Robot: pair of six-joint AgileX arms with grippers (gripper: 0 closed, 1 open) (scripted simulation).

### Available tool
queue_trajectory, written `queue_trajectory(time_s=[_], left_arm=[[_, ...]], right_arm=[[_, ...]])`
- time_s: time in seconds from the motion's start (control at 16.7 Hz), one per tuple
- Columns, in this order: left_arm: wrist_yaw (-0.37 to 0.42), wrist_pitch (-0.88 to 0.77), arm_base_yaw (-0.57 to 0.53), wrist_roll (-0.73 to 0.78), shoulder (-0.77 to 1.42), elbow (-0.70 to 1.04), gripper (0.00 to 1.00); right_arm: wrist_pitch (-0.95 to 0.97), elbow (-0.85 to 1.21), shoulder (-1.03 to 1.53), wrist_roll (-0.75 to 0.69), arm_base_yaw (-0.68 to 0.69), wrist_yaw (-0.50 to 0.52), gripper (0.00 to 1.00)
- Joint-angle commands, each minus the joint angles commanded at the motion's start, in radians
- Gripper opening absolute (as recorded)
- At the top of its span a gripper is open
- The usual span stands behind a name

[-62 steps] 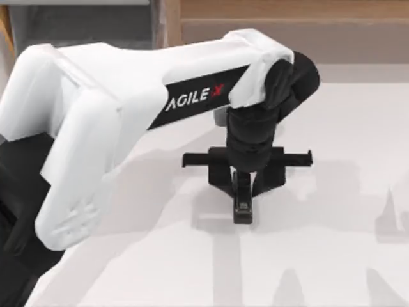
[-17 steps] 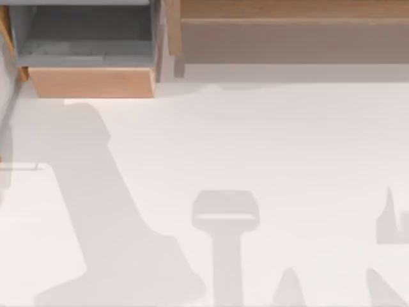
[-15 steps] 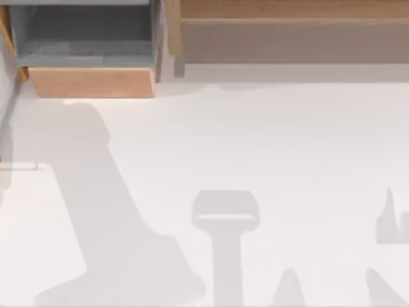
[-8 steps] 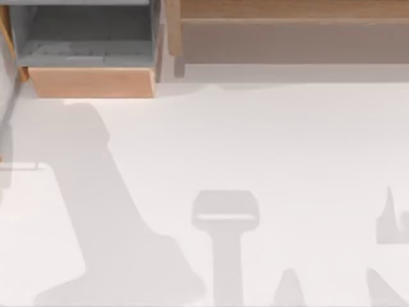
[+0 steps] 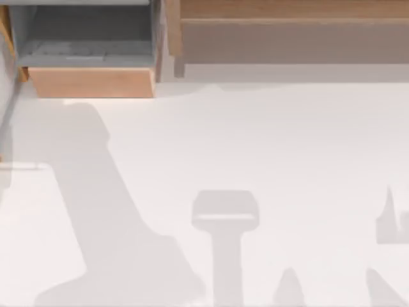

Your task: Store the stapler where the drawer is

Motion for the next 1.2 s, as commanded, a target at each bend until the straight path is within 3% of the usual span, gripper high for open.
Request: queue_trajectory(time_s=[0.72, 0.96, 1.2], left_arm=[[0.017, 0.029, 0.009, 0.036, -0.052, -0.04, 1.0], [0.084, 0.176, 0.035, 0.173, -0.214, -0.182, 1.0], [0.165, 0.465, 0.108, 0.382, -0.392, -0.384, 1.0]], right_arm=[[0.0, 0.0, 0.0, 0.0, 0.0, 0.0, 1.0], [0.0, 0.0, 0.0, 0.0, 0.0, 0.0, 1.0], [0.0, 0.0, 0.0, 0.0, 0.0, 0.0, 1.0]])
